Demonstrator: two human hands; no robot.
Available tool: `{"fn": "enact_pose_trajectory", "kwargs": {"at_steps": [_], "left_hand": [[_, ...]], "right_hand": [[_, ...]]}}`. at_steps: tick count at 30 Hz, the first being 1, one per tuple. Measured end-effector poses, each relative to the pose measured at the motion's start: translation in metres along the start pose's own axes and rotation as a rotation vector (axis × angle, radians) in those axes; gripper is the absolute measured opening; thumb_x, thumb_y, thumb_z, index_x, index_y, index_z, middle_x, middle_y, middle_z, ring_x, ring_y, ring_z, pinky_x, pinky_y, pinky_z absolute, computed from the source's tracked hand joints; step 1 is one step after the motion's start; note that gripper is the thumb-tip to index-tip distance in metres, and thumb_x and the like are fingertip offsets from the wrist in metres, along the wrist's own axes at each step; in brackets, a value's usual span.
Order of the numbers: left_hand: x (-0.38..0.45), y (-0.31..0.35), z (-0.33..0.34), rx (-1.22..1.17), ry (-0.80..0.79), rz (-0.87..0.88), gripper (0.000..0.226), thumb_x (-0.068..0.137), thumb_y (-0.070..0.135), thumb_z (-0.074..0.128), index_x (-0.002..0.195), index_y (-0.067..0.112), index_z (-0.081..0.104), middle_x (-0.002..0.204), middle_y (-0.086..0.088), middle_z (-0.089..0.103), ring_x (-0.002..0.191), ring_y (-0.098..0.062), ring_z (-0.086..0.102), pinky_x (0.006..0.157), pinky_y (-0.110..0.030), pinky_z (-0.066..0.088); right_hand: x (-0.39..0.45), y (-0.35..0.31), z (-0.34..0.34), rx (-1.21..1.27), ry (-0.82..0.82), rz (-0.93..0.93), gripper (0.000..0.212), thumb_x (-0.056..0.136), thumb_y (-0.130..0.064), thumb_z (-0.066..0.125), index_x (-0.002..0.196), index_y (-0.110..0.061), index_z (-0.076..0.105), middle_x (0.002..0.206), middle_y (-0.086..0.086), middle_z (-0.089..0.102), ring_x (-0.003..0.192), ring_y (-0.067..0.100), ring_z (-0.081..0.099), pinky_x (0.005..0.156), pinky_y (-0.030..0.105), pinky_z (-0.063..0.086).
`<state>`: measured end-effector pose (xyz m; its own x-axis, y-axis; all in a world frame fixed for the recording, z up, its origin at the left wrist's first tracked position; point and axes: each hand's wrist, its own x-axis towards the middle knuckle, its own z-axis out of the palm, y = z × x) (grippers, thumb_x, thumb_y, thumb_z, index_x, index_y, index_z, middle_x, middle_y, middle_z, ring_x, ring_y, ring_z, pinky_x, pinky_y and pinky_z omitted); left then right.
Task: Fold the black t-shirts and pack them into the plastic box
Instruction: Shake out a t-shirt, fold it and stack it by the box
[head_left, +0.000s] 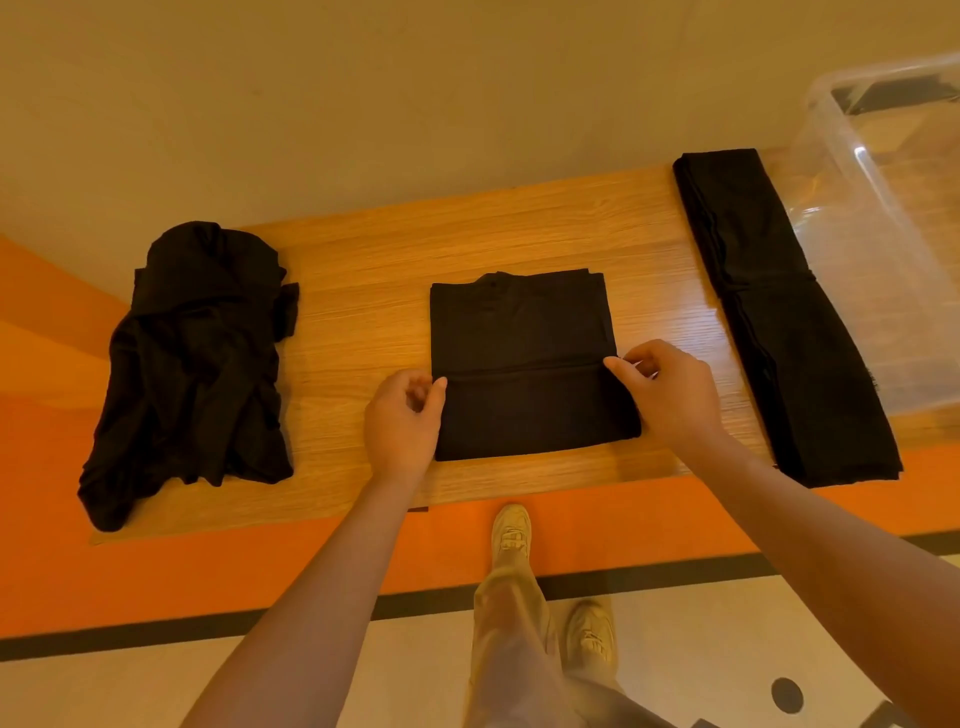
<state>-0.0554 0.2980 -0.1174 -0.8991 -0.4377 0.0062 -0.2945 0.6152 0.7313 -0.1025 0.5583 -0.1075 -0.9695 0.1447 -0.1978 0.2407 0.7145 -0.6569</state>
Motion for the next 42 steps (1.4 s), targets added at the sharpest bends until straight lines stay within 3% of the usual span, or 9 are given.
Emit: {"fn": "enact_pose_trajectory", "kwargs": {"at_steps": [2,4,8,12,21,27,31,37,42], "left_hand": [[-0.005,-0.001,0.001,0.131,0.080,0.109,0.027,0.092,0.031,0.062,0.113,0.014,0.061,0.105,-0.002,0.060,0.092,-0.011,0.054,0.078,-0.021,0.040],[-0.013,0.005,0.006,0.249,0.084,0.317,0.030,0.095,0.028,0.057,0.120,0.012,0.057,0.118,-0.004,0.057,0.109,-0.017,0.052,0.090,-0.026,0.033],[-0.034,0.016,0.032,0.373,-0.166,0.625,0.043,0.100,0.029,0.042,0.138,0.011,0.047,0.147,-0.007,0.043,0.137,-0.021,0.037,0.107,-0.038,0.032],[-0.038,0.004,0.042,0.553,-0.294,0.490,0.059,0.101,0.047,0.022,0.152,0.019,0.025,0.160,-0.003,0.018,0.149,-0.018,0.009,0.119,-0.044,0.017],[-0.033,0.000,0.032,0.660,-0.329,0.413,0.075,0.095,0.063,0.012,0.154,0.018,0.011,0.162,-0.004,0.003,0.149,-0.018,-0.005,0.119,-0.040,-0.004],[0.024,0.018,0.015,0.625,-0.285,0.444,0.061,0.102,0.048,0.017,0.153,0.015,0.017,0.161,-0.004,0.008,0.149,-0.017,-0.001,0.120,-0.037,-0.007],[0.083,0.033,0.016,0.669,-0.317,0.472,0.049,0.104,0.031,0.032,0.149,0.012,0.029,0.155,-0.008,0.030,0.143,-0.023,0.024,0.117,-0.036,0.011],[0.141,0.051,0.012,0.756,-0.455,0.428,0.039,0.097,0.032,0.051,0.134,0.018,0.049,0.135,-0.005,0.049,0.127,-0.024,0.042,0.104,-0.036,0.023],[0.154,0.062,0.011,0.724,-0.527,0.248,0.019,0.093,0.031,0.061,0.110,0.023,0.062,0.118,-0.002,0.058,0.115,-0.023,0.048,0.094,-0.038,0.024]], "right_hand": [[-0.004,-0.001,0.001,-0.119,0.110,-0.132,0.035,0.092,-0.040,0.059,0.115,-0.015,0.058,0.095,-0.003,0.059,0.083,0.012,0.057,0.066,0.024,0.044],[-0.010,-0.003,0.005,-0.216,0.193,-0.394,0.033,0.095,-0.032,0.056,0.119,-0.010,0.057,0.110,0.007,0.059,0.100,0.022,0.057,0.079,0.030,0.046],[-0.028,-0.004,0.032,-0.388,-0.002,-0.652,0.050,0.098,-0.037,0.038,0.141,-0.011,0.044,0.147,0.010,0.043,0.135,0.024,0.038,0.111,0.040,0.033],[-0.033,0.008,0.047,-0.586,-0.142,-0.615,0.060,0.101,-0.049,0.014,0.152,-0.018,0.020,0.159,0.002,0.017,0.148,0.016,0.008,0.120,0.038,0.008],[-0.026,0.022,0.021,-0.588,-0.208,-0.497,0.076,0.093,-0.063,0.001,0.153,-0.016,-0.002,0.160,-0.002,-0.008,0.147,0.011,-0.013,0.120,0.032,-0.003],[0.021,-0.006,0.003,-0.502,-0.187,-0.592,0.065,0.099,-0.049,0.014,0.152,-0.011,0.019,0.160,0.003,0.011,0.148,0.014,0.005,0.121,0.035,0.009],[0.072,-0.036,0.000,-0.598,-0.208,-0.572,0.050,0.103,-0.024,0.034,0.150,-0.010,0.024,0.158,0.008,0.020,0.147,0.020,0.015,0.121,0.036,0.011],[0.113,-0.066,-0.003,-0.717,-0.241,-0.536,0.044,0.099,-0.024,0.048,0.141,-0.013,0.040,0.140,0.009,0.046,0.128,0.027,0.044,0.105,0.039,0.034],[0.132,-0.075,-0.001,-0.731,-0.316,-0.439,0.031,0.096,-0.025,0.055,0.125,-0.015,0.055,0.126,0.007,0.052,0.119,0.026,0.046,0.105,0.044,0.023]]}}
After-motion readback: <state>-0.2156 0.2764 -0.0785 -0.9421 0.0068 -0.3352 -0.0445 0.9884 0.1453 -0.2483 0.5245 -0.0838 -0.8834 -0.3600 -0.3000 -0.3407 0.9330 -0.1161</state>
